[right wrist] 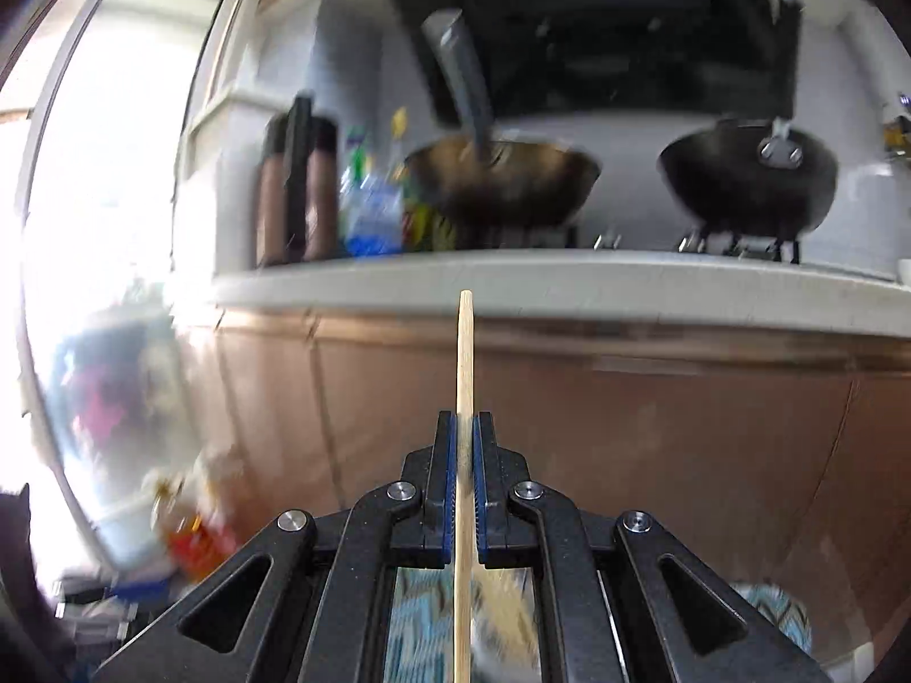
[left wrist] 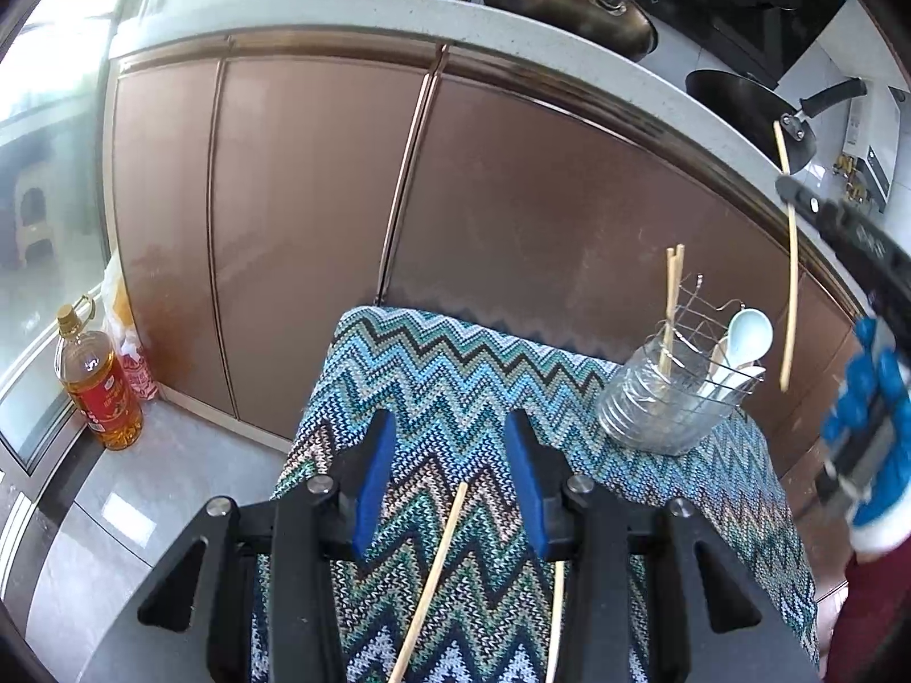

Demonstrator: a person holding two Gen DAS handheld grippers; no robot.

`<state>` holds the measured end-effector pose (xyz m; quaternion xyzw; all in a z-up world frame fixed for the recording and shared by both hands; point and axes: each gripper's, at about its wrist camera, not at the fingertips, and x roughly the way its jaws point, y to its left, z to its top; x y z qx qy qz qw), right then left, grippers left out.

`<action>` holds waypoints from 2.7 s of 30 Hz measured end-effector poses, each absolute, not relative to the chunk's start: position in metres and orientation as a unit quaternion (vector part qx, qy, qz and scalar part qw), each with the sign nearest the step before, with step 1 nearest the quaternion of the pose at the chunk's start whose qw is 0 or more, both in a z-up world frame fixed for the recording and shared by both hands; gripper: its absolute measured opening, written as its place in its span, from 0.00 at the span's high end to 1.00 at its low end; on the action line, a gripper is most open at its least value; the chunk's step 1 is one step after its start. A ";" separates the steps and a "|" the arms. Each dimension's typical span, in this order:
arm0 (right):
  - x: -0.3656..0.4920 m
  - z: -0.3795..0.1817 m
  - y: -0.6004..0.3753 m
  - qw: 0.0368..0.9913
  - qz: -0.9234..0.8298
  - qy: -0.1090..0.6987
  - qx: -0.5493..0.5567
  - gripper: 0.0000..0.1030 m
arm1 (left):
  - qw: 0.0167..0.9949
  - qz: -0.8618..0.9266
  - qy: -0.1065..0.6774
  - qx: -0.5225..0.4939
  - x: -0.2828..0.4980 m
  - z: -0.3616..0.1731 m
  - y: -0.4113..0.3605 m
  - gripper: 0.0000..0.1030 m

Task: Organize utensils
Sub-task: 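Lower the chopstick into the clear holder and open the right tool, then pull both tools back and move them over the last chopsticks on the cloth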

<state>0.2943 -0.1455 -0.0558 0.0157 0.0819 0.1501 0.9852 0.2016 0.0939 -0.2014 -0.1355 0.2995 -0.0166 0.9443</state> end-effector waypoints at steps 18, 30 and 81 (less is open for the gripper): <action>0.334 -0.122 -0.148 0.996 0.060 0.061 0.001 0.86 | 0.935 -0.003 0.319 -0.156 0.218 -0.227 0.114 0.63; 0.260 -0.093 -0.166 0.993 0.031 0.116 0.005 0.74 | 0.945 -0.017 0.291 -0.152 0.180 -0.184 0.101 0.63; 0.053 -0.084 -0.222 0.971 -0.002 0.239 0.005 0.58 | 0.951 -0.044 0.304 -0.037 0.051 -0.126 0.006 0.54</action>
